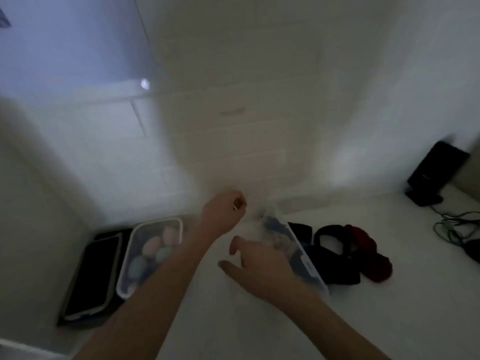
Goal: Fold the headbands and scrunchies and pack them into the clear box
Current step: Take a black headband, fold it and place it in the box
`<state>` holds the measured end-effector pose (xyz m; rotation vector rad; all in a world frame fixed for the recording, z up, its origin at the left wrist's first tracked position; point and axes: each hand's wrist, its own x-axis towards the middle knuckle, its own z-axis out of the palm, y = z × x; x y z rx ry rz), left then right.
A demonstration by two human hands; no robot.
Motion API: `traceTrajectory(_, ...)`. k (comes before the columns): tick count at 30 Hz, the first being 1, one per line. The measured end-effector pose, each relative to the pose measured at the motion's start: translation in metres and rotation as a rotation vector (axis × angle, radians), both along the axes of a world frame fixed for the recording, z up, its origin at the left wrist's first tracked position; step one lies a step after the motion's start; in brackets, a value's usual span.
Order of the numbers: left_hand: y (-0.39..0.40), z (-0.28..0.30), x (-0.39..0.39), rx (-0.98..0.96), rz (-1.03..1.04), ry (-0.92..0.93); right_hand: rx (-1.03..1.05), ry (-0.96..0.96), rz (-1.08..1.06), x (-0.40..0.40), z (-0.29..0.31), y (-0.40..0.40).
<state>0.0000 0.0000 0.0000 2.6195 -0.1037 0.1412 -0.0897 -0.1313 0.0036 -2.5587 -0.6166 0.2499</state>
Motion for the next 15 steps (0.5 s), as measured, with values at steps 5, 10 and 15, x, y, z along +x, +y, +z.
traceTrajectory(5,0.004,-0.038,0.006,0.069,-0.05,-0.074,-0.098,-0.189,0.058,-0.008,-0.046,0.014)
traceTrajectory(10,-0.001,-0.055,-0.002,-0.359,-0.093,0.056,-0.155,-0.229,0.122,-0.013,-0.06,0.015)
traceTrajectory(15,0.009,-0.056,-0.035,-0.401,-0.056,0.165,-0.155,-0.151,0.173,-0.022,-0.057,0.019)
